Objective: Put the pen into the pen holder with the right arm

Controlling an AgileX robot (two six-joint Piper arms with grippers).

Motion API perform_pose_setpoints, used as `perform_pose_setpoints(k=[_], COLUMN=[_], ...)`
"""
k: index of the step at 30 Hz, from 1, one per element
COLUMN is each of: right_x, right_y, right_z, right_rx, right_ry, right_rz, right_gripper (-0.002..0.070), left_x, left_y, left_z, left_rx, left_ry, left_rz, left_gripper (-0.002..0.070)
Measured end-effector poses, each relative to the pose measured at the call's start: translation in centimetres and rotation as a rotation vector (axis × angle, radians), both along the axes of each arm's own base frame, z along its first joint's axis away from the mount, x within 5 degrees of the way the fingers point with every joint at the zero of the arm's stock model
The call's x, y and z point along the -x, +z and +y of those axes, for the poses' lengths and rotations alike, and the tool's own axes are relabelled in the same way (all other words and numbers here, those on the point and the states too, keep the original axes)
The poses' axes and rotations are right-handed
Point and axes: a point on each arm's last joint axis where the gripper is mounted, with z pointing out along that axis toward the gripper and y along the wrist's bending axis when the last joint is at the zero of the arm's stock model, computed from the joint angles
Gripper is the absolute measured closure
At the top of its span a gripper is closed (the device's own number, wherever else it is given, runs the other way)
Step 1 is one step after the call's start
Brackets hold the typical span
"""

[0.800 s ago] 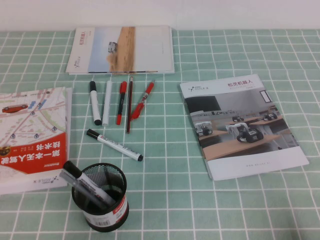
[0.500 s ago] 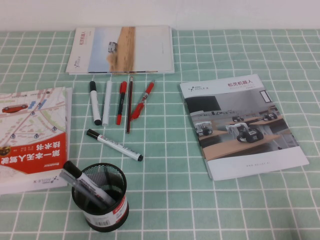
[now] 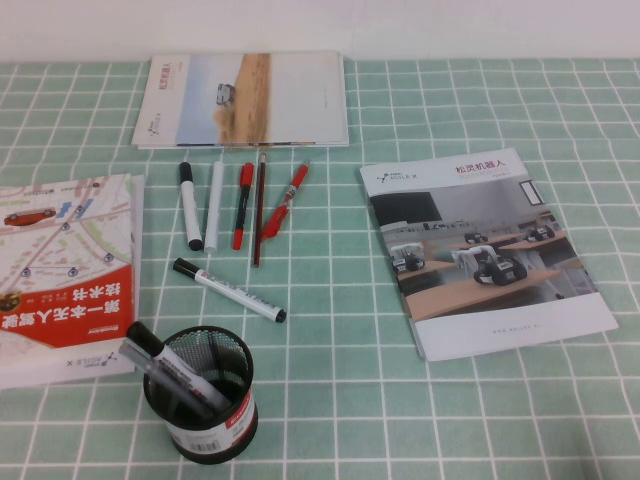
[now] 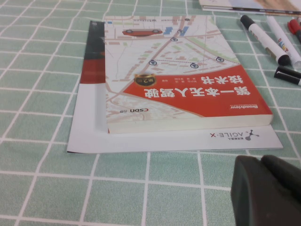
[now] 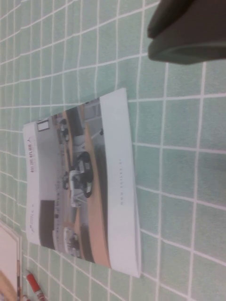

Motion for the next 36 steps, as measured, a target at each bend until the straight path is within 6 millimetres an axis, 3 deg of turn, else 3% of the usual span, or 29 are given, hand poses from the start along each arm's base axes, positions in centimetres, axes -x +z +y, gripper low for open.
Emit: perform_pose_setpoints(k=[9,17,23,29,36], right_x=[-0.1,-0.3,-0.3,-1.1,-4.6], right_y=[0.6,2.1,2.4,3.5,7.0], right_z=[0.3,0.4,0.2,1.4,3.0], right_rx=[-0.141,-0.547,-0.604,-0.620,-0.449], right_ry=[-0.002,-0.042,-0.058,-0.008,0.073], right_rz=[-0.049,-0.145,-0.172,0.083,0.455], right_gripper=[0.0695,0.0695,0.0695,0.0695,0.0695], left_x=[0.0,0.0,0.0,0.0,0.0], left_y=[0.0,0.0,0.0,0.0,0.0], left_z=[0.0,0.0,0.0,0.0,0.0], left_rx=[0.000,0.000,0.000,0.000,0.000], left_ry=[0.000,0.000,0.000,0.000,0.000], left_rz=[0.000,0.000,0.000,0.000,0.000], left_gripper=[0.0679,0.0679,0.0679,0.0679,0.0679])
